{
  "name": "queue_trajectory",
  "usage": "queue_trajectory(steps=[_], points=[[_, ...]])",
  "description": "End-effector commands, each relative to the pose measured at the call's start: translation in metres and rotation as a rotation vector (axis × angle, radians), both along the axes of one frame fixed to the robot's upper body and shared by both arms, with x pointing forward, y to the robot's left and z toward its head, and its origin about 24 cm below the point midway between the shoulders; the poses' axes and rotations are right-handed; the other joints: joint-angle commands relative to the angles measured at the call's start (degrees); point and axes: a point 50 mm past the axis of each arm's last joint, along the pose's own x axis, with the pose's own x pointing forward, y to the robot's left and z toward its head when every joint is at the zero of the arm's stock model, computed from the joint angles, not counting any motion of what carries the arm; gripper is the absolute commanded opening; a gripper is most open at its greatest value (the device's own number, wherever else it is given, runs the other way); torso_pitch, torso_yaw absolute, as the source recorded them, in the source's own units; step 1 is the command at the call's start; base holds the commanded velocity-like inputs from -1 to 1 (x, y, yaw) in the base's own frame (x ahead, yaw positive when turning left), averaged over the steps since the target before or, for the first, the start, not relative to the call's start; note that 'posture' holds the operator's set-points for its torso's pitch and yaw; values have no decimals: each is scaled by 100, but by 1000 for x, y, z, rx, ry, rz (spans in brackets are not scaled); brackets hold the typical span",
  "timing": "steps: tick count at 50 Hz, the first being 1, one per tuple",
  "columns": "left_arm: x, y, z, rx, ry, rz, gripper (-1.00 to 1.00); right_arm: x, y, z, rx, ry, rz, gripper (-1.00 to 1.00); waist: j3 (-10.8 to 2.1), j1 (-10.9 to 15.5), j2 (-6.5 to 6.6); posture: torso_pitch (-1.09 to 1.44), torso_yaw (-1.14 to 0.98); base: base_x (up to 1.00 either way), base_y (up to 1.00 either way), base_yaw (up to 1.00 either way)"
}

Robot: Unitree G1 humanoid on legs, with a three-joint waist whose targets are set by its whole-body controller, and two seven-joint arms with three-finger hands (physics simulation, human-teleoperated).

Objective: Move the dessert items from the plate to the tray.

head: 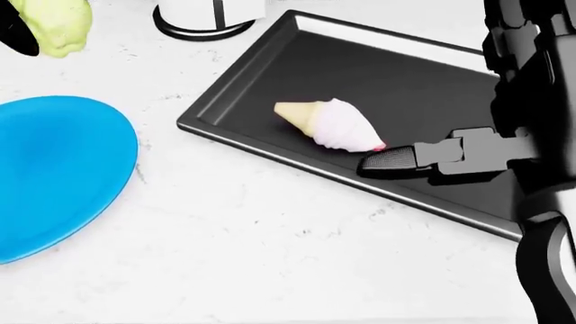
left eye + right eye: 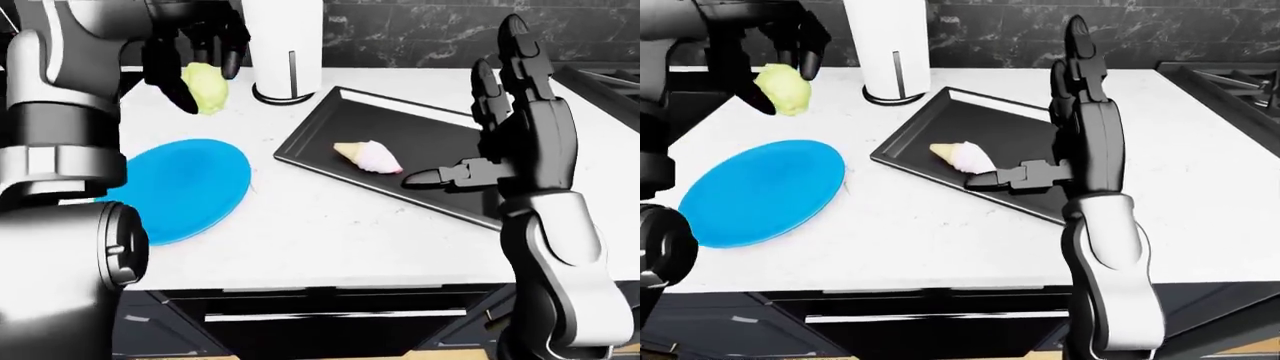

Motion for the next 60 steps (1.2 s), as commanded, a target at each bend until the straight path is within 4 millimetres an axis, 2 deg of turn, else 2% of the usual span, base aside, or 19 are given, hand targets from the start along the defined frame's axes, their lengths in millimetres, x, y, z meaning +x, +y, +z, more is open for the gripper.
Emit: queue_trajectory(steps=[1, 9, 13, 20, 28, 50, 52, 55, 60], points=[[-2, -14, 24, -18, -131, -46, -100, -9, 0, 12, -7, -74, -3, 100, -154, -2, 6, 0, 0, 0, 0, 0], [10, -71, 23, -22, -149, -178, -100, -19, -6, 14, -8, -77, -25, 100, -165, -33, -46, 0, 0, 0, 0, 0], [13, -96, 14, -38, -148, -248, -100, -20, -6, 13, -9, -78, -27, 100, -164, -63, -64, 0, 0, 0, 0, 0], [16, -130, -5, -65, -144, -309, -100, -21, -6, 13, -8, -79, -27, 100, -170, -74, -75, 0, 0, 0, 0, 0], [12, -164, -15, -94, -141, -376, -100, -23, -8, 13, -5, -80, -35, 100, -170, -68, -113, 0, 0, 0, 0, 0], [-4, -227, -33, -239, -138, -484, -100, -35, -17, 24, -8, -104, -62, 100, -174, -33, -198, 0, 0, 0, 0, 0], [-4, -232, -40, -247, -115, -478, -100, -35, -18, 23, -6, -103, -64, 100, -173, -36, -204, 0, 0, 0, 0, 0], [-3, -235, -46, -270, -93, -453, -100, -35, -18, 22, -4, -103, -62, 100, -180, -38, -208, 0, 0, 0, 0, 0], [0, -234, -45, -320, -144, -384, -100, -38, -19, 21, -5, -101, -66, 100, -196, -47, -207, 0, 0, 0, 0, 0]])
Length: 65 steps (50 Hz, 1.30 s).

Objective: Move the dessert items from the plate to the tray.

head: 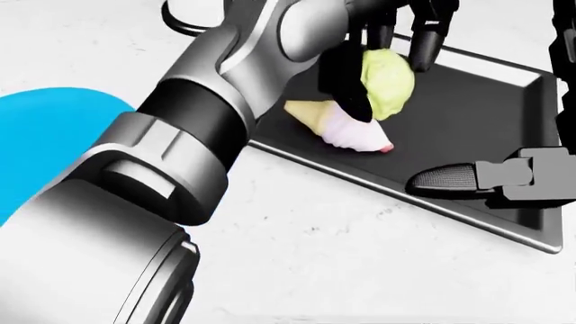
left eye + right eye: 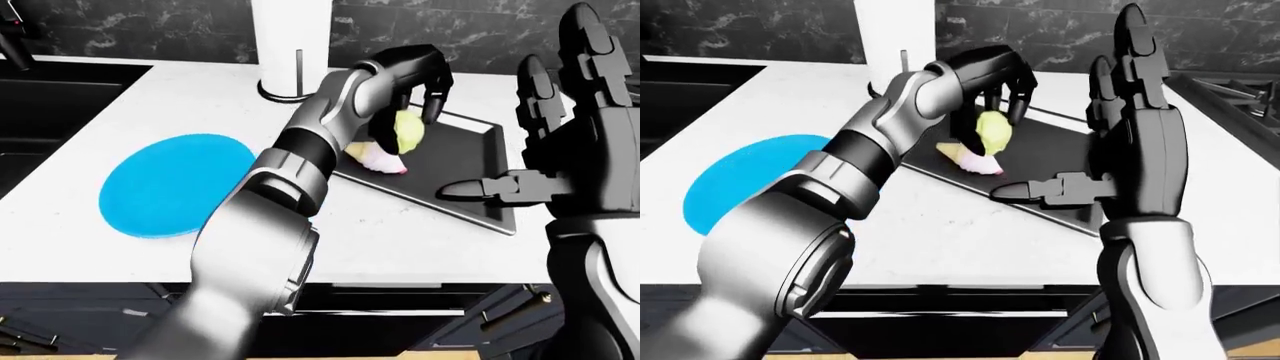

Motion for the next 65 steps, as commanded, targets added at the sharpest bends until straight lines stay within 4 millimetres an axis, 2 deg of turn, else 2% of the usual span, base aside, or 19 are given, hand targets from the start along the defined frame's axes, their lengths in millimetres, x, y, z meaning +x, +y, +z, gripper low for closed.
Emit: queue_trajectory(steps=[1, 10, 14, 23, 27, 32, 37, 50, 65], points=[[-4, 0, 30, -80, -118, 12, -100, -6, 1, 10, -12, -69, -6, 100, -168, 7, -47, 0, 0, 0, 0, 0], [-7, -4, 37, -144, -187, 25, -100, -7, 0, 7, -9, -64, -10, 100, -173, -4, -50, 0, 0, 0, 0, 0], [-7, -8, 30, -140, -209, 38, -100, -7, 0, 5, -8, -62, -11, 100, -180, -7, -49, 0, 0, 0, 0, 0], [0, -2, 22, -243, -128, 137, -100, -9, -4, 1, -4, -57, -20, 100, -199, -17, -42, 0, 0, 0, 0, 0], [-1, -1, 29, -288, -144, 122, -100, -8, -4, 0, -3, -56, -19, 100, -201, -20, -38, 0, 0, 0, 0, 0], [0, 0, 26, -198, -183, 128, -100, -7, -3, 1, -3, -56, -14, 100, -195, -22, -32, 0, -1, 0, 0, 0], [-2, -1, 27, -207, -192, 112, -100, -7, -2, 3, -5, -58, -14, 100, -195, -53, -31, 0, -3, 0, 0, 0], [0, 1, 26, -189, -185, 125, -100, -12, -5, 3, -5, -62, -23, 100, -199, -235, -16, 0, -10, 0, 0, 0], [-1, -1, 23, -181, -175, 112, -100, -14, -5, 3, -4, -61, -25, 100, -254, -593, 26, 0, -17, 0, 0, 0]])
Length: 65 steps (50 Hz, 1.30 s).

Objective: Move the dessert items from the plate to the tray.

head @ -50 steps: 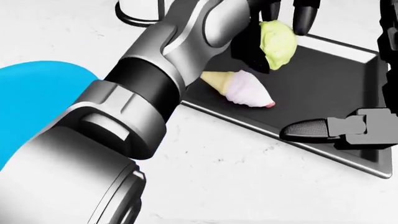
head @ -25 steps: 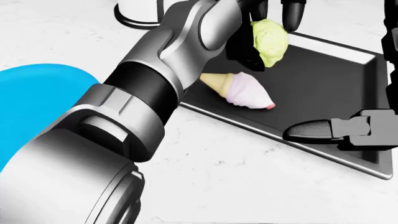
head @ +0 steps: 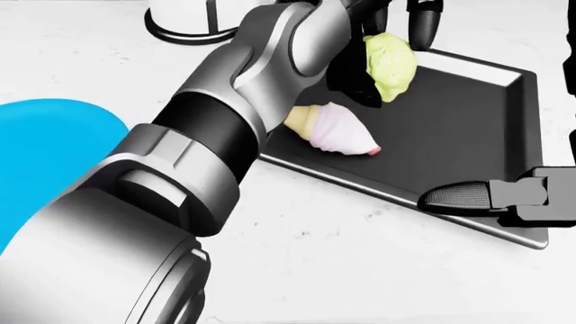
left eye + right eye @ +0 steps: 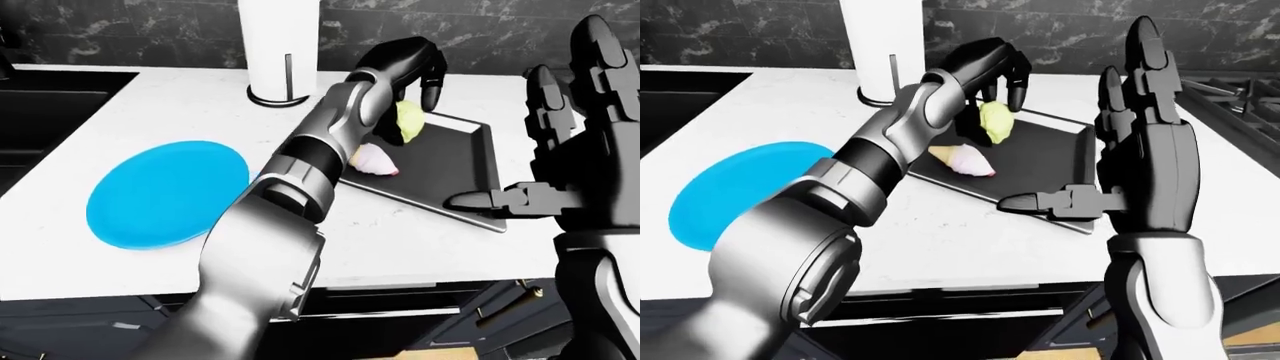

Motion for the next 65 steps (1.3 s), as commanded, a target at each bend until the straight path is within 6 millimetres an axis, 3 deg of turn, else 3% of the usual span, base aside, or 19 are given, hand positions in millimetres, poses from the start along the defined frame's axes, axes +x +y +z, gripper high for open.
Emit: queue_trajectory(steps=[1, 32, 46, 54, 57, 58, 60, 61, 65], points=[[-5, -2, 28, -41, -92, -16, -100, -5, 0, 9, -13, -66, -5, 100, -154, -27, -41, 0, -17, 0, 0, 0], [-6, -5, 21, -26, -61, -44, -100, -8, -1, 7, -12, -61, -6, 100, -330, -1050, -113, 0, -29, 0, 0, 0], [-6, -10, -5, 105, 45, -96, -100, -8, 0, 6, -10, -60, -5, 100, -409, -1269, -126, 0, -29, 0, 0, 0], [-6, -10, -8, 119, 41, -94, -100, -6, 0, 7, -12, -61, -2, 100, -425, -1345, -123, 0, -29, 0, 0, 0], [-6, -10, -6, 118, 38, -93, -52, -6, -1, 6, -10, -61, -2, 100, -430, -1366, -125, 0, -29, 0, 0, 0], [-6, -10, -7, 122, 41, -94, -25, -6, -1, 7, -11, -62, -2, 100, -431, -1372, -126, 0, -29, 0, 0, 0], [-6, -10, -7, 129, 45, -96, 40, -6, 0, 7, -10, -63, -1, 100, -436, -1385, -125, 0, -29, 0, 0, 0], [-6, -10, -5, 117, 34, -92, 100, -6, 0, 6, -10, -61, -1, 100, -435, -1390, -126, 0, -29, 0, 0, 0], [-6, -10, -8, 135, 51, -91, 100, -6, -1, 6, -11, -61, -2, 100, -441, -1407, -129, 0, -29, 0, 0, 0]])
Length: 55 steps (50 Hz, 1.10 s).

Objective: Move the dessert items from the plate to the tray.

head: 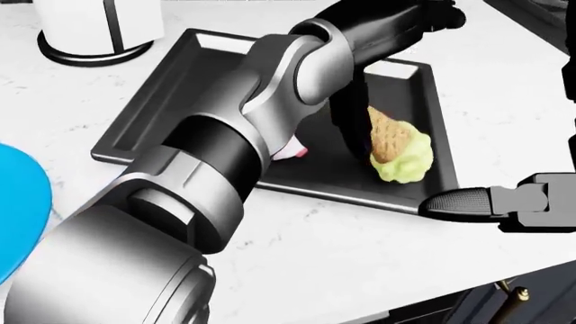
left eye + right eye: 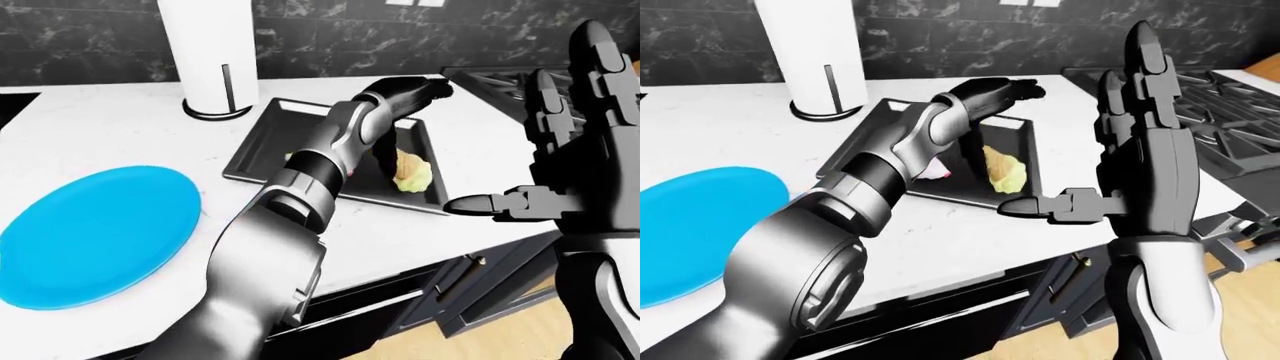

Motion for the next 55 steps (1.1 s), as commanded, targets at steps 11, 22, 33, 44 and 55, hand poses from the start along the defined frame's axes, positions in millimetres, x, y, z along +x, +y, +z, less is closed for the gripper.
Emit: queue_trajectory(steps=[11, 22, 33, 44, 55], points=[[-2, 0, 35, -78, -102, 6, 100, -4, 1, 9, -15, -64, -9, 100, -129, -46, -22, 0, -29, 0, 0, 0], [-1, 8, 59, -200, -113, 29, 100, -4, 2, 8, -14, -64, -8, 100, -119, -55, -12, 0, -28, 0, 0, 0], [5, 31, 85, -272, -147, 76, 100, 1, 3, 10, -17, -66, -5, 100, -98, 52, 21, 0, -22, 0, 0, 0], [14, 68, 100, -408, -145, 131, 100, 6, 4, 17, -33, -75, -7, 100, -78, 262, 61, 0, -17, 0, 0, 0], [22, 122, 113, -538, -159, 218, 100, 10, 6, 22, -58, -73, -20, 100, -41, 494, 129, 0, -15, 0, 0, 0]])
